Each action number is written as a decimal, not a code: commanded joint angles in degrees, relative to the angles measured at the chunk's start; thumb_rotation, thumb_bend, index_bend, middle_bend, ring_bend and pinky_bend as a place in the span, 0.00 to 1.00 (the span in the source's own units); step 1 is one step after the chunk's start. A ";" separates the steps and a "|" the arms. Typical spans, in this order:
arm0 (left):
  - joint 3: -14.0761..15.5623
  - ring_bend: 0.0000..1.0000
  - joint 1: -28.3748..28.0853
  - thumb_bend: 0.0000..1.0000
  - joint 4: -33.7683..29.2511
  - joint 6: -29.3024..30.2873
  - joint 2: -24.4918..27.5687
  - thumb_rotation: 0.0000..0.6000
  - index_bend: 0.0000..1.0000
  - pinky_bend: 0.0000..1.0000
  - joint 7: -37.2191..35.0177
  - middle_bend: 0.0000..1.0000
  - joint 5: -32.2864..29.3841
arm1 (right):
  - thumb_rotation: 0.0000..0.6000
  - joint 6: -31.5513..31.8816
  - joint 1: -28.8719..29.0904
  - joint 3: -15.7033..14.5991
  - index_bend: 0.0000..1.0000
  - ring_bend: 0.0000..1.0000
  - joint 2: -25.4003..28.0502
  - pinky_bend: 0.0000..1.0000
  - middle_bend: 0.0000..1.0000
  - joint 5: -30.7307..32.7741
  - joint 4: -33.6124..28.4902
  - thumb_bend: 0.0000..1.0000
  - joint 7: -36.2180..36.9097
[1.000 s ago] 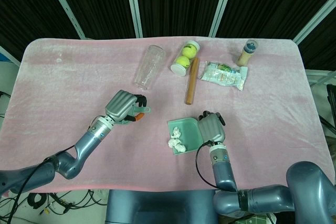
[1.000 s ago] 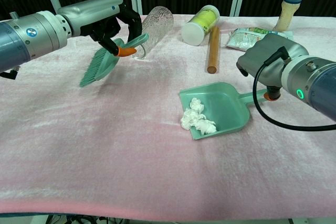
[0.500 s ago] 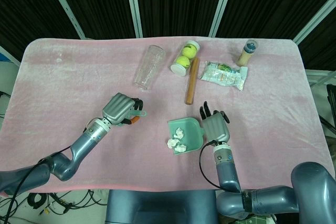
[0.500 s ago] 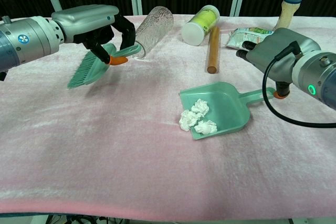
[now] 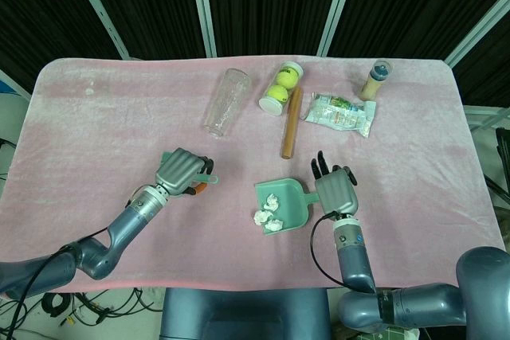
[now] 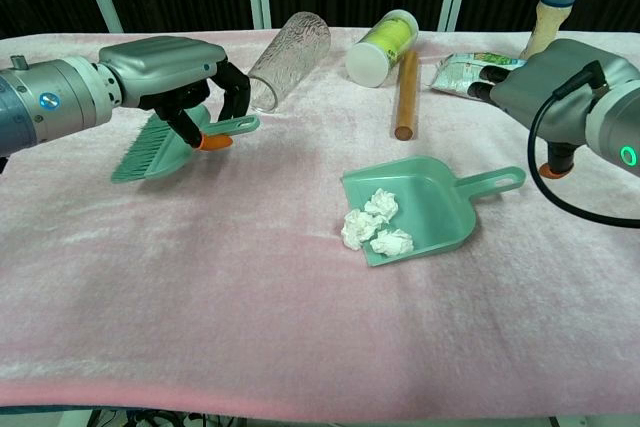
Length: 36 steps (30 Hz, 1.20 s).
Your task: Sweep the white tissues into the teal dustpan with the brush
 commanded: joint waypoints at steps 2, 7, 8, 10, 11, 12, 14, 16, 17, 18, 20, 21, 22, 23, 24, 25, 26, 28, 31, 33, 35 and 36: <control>-0.56 0.79 0.22 0.17 -0.73 -0.25 -0.69 1.00 0.49 0.91 3.35 0.54 -2.22 | 1.00 -0.07 -0.09 0.03 0.00 0.38 0.18 0.56 0.00 -0.01 -0.06 0.14 0.23; -1.39 0.77 0.72 0.08 -2.11 -0.29 -0.92 1.00 0.32 0.90 8.67 0.43 -6.49 | 1.00 -0.13 -0.25 -0.03 0.00 0.38 0.58 0.56 0.00 -0.15 -0.43 0.14 0.56; -1.56 0.77 0.87 0.07 -2.57 -0.25 -0.80 1.00 0.29 0.90 9.98 0.42 -7.63 | 1.00 -0.11 -0.33 -0.06 0.00 0.38 0.73 0.56 0.00 -0.22 -0.58 0.14 0.72; -2.01 0.77 1.21 0.07 -3.74 0.34 -0.55 1.00 0.27 0.90 11.95 0.41 -9.42 | 1.00 0.01 -0.53 -0.12 0.00 0.38 1.11 0.56 0.00 -0.45 -0.95 0.14 1.08; -2.30 0.77 1.49 0.07 -4.38 1.00 -0.37 1.00 0.26 0.90 12.58 0.40 -10.08 | 1.00 0.08 -0.66 -0.16 0.00 0.38 1.36 0.56 0.00 -0.63 -1.19 0.14 1.32; -2.52 0.76 1.76 0.07 -5.00 1.59 -0.16 1.00 0.26 0.89 13.09 0.39 -10.59 | 1.00 0.15 -0.84 -0.19 0.00 0.38 1.66 0.56 0.00 -0.88 -1.49 0.14 1.70; -2.85 0.74 2.30 0.07 -6.18 2.78 0.56 1.00 0.24 0.86 13.89 0.37 -11.25 | 1.00 0.24 -1.23 -0.40 0.00 0.38 2.43 0.56 0.00 -1.41 -2.24 0.14 2.40; -3.03 0.67 2.80 0.07 -7.20 3.96 1.35 1.00 0.23 0.80 14.35 0.36 -11.31 | 1.00 0.39 -1.65 -0.71 0.00 0.38 3.30 0.56 0.00 -2.11 -2.97 0.14 3.07; -3.09 0.62 3.07 0.07 -7.72 4.48 1.76 1.00 0.22 0.73 14.39 0.35 -11.26 | 1.00 0.48 -1.88 -0.86 0.00 0.37 3.74 0.55 0.00 -2.44 -3.39 0.14 3.46; -3.12 0.55 3.42 0.07 -8.45 5.06 2.31 1.00 0.21 0.66 14.31 0.34 -11.14 | 1.00 0.59 -2.20 -1.05 0.00 0.35 4.33 0.53 0.00 -2.97 -3.93 0.14 4.03; -2.69 0.42 4.72 0.07 -11.26 6.78 4.39 1.00 0.20 0.53 13.82 0.32 -10.21 | 1.00 0.66 -3.32 -2.24 0.00 0.27 6.27 0.46 0.00 -5.55 -5.35 0.14 6.06; -2.26 0.35 5.36 0.07 -12.65 7.52 5.44 1.00 0.19 0.47 13.66 0.30 -9.51 | 1.00 0.80 -4.09 -3.00 0.00 0.22 7.30 0.41 0.00 -7.24 -5.95 0.14 7.44; -1.58 0.30 6.24 0.06 -14.23 8.71 6.71 1.00 0.18 0.42 13.51 0.28 -8.33 | 1.00 0.84 -4.92 -3.86 0.00 0.16 8.34 0.35 0.00 -9.08 -6.52 0.14 8.95; -0.82 0.22 7.11 0.06 -15.71 9.76 7.88 1.00 0.16 0.35 13.14 0.24 -7.07 | 1.00 0.75 -5.77 -4.74 0.00 0.10 9.40 0.29 0.00 -10.97 -7.06 0.13 10.59; 0.07 0.17 8.14 0.05 -17.18 11.02 9.05 1.00 0.14 0.30 12.56 0.21 -5.55 | 1.00 0.57 -6.93 -5.70 0.00 0.05 10.71 0.25 0.00 -13.20 -7.91 0.13 13.05; 1.11 0.11 9.25 0.04 -18.63 12.40 10.29 1.00 0.11 0.23 11.97 0.16 -3.84 | 1.00 0.34 -8.03 -6.72 0.00 0.02 11.99 0.22 0.00 -15.69 -8.48 0.13 15.46; 1.77 0.07 9.95 0.03 -19.47 13.31 11.06 1.00 0.08 0.17 11.60 0.11 -2.70 | 1.00 0.20 -8.74 -7.50 0.00 0.01 12.88 0.20 0.00 -17.49 -8.75 0.12 16.98; 3.94 0.02 12.44 0.01 -21.79 16.71 13.40 1.00 0.03 0.10 10.72 0.04 0.91 | 1.00 0.33 -11.43 -10.24 0.00 0.00 15.70 0.18 0.00 -23.99 -9.44 0.10 22.51; 7.31 0.00 16.34 0.00 -24.75 20.98 16.46 1.00 0.00 0.05 9.00 0.00 4.88 | 1.00 1.39 -16.06 -14.44 0.00 0.00 19.34 0.16 0.00 -33.64 -9.41 0.08 31.64; 9.58 0.00 19.23 0.00 -26.30 23.99 18.38 1.00 0.00 0.03 7.80 0.00 7.07 | 1.00 2.62 -19.50 -17.17 0.00 0.00 21.23 0.16 0.00 -39.30 -8.64 0.07 37.92; 11.60 0.00 22.37 0.00 -26.69 27.62 19.75 1.00 0.00 0.01 6.55 0.00 9.25 | 1.00 4.24 -22.94 -19.74 0.00 0.00 22.66 0.16 0.00 -44.36 -6.95 0.07 43.40; 12.70 0.00 23.79 0.00 -26.54 29.06 20.38 1.00 0.00 0.01 5.78 0.00 10.37 | 1.00 5.24 -24.72 -20.93 0.00 0.00 23.13 0.16 0.00 -46.63 -5.83 0.07 45.88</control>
